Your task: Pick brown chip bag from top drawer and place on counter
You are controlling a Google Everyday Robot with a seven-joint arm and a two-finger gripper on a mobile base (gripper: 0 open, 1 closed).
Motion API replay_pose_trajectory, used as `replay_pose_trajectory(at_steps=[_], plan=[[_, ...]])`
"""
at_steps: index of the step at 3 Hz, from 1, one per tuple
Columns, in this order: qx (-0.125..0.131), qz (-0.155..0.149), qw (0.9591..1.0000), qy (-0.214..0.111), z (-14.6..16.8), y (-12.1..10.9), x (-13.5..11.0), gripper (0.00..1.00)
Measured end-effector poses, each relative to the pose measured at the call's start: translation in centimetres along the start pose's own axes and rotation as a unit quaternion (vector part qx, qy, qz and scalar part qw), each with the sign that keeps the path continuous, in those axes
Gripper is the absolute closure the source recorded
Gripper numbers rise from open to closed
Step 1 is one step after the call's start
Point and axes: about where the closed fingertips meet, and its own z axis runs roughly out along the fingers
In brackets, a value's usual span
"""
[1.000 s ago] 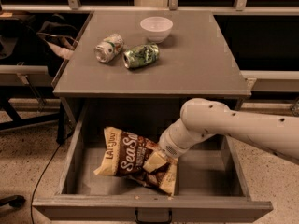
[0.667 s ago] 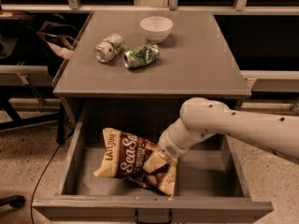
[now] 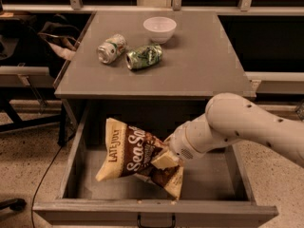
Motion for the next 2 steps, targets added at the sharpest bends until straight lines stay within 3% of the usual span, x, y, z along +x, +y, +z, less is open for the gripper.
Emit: replay_pose_trajectory(at_steps=[1, 2], plan=[[0.047, -0.021, 0.9982, -0.031, -4.8, 1.5, -1.8, 1.00], [0.101, -0.039, 0.9930, -0.048, -8.6, 2.4, -4.0, 1.00]])
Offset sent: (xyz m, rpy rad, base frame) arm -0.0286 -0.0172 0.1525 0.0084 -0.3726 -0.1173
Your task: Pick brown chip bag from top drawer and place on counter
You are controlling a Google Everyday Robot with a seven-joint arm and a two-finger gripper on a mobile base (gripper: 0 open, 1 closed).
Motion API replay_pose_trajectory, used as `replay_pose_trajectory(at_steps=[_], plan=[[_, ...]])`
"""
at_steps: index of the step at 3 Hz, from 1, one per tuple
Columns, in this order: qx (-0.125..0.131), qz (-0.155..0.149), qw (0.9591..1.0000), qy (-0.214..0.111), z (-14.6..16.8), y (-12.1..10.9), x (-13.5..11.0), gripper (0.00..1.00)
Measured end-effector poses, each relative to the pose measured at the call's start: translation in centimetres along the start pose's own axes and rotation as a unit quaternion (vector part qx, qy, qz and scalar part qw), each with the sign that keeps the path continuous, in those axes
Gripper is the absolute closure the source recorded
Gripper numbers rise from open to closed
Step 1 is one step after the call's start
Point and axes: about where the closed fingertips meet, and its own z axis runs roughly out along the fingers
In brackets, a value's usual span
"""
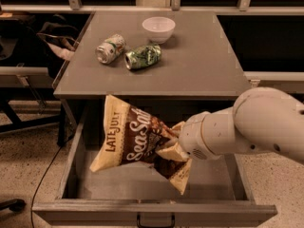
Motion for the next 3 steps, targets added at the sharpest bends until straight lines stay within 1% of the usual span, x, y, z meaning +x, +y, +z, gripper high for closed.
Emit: replay_pose_trajectory(at_steps=[1, 2, 3], plan=[[0.056, -0.016, 0.9983, 0.000, -2.4, -0.8, -2.6, 1.00], [0.099, -0.009, 0.9950, 0.000, -4.0, -2.8, -4.9, 1.00], [0.099, -0.009, 0.9950, 0.000, -4.0, -2.8, -4.9, 1.00]])
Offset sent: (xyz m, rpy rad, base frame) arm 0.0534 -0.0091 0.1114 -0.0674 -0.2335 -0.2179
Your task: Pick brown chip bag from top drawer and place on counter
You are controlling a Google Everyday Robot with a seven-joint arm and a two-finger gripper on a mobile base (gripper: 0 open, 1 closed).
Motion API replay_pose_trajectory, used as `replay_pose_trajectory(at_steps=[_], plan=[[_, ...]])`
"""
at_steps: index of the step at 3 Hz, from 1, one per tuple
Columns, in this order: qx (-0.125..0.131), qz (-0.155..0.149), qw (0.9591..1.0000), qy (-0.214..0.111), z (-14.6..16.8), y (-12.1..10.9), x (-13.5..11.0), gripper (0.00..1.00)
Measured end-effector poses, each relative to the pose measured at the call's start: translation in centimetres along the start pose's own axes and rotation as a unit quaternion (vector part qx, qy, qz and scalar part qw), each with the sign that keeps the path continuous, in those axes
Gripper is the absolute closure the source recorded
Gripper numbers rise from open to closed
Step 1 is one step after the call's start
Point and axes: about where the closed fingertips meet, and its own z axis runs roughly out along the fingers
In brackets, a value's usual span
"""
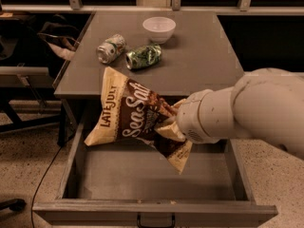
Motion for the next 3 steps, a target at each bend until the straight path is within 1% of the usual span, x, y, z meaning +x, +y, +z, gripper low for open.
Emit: replay_pose_trajectory(at_steps=[1, 2, 3], plan=[[0.014, 0.002, 0.9999, -0.002, -1.2, -0.1, -0.2, 1.00], [0.052, -0.002, 0.9985, -0.019, -3.8, -1.6, -1.8, 1.00], [0.080, -0.005, 0.9963, -0.030, -5.8, -3.8, -3.3, 1.00]])
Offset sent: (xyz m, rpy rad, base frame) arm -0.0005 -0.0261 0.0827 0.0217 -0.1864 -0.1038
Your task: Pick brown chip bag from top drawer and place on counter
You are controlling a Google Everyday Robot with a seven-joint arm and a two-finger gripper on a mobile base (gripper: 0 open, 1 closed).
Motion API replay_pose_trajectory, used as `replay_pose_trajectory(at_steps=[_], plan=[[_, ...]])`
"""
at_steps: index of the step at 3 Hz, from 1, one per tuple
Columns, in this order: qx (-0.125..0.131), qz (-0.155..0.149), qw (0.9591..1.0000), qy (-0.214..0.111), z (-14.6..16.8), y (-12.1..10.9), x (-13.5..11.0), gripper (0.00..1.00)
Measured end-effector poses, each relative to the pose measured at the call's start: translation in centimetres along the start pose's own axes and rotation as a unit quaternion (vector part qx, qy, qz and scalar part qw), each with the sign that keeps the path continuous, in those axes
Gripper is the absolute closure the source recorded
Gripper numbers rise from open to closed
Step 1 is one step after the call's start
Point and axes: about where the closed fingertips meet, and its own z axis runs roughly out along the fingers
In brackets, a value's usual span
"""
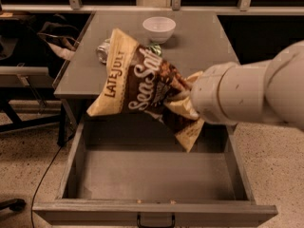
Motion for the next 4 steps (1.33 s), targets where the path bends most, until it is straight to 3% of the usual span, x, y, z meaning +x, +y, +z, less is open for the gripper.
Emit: replay_pose_trajectory(at_steps=[1, 2, 4], plan=[[0.020, 0.000, 0.9997, -0.012, -1.0, -2.9, -1.5, 1.00], [0.039, -0.011, 0.9990, -0.019, -0.7, -7.6, -5.1, 1.00], [0.045, -0.005, 0.9986, -0.028, -0.8, -7.4, -5.2, 1.00]])
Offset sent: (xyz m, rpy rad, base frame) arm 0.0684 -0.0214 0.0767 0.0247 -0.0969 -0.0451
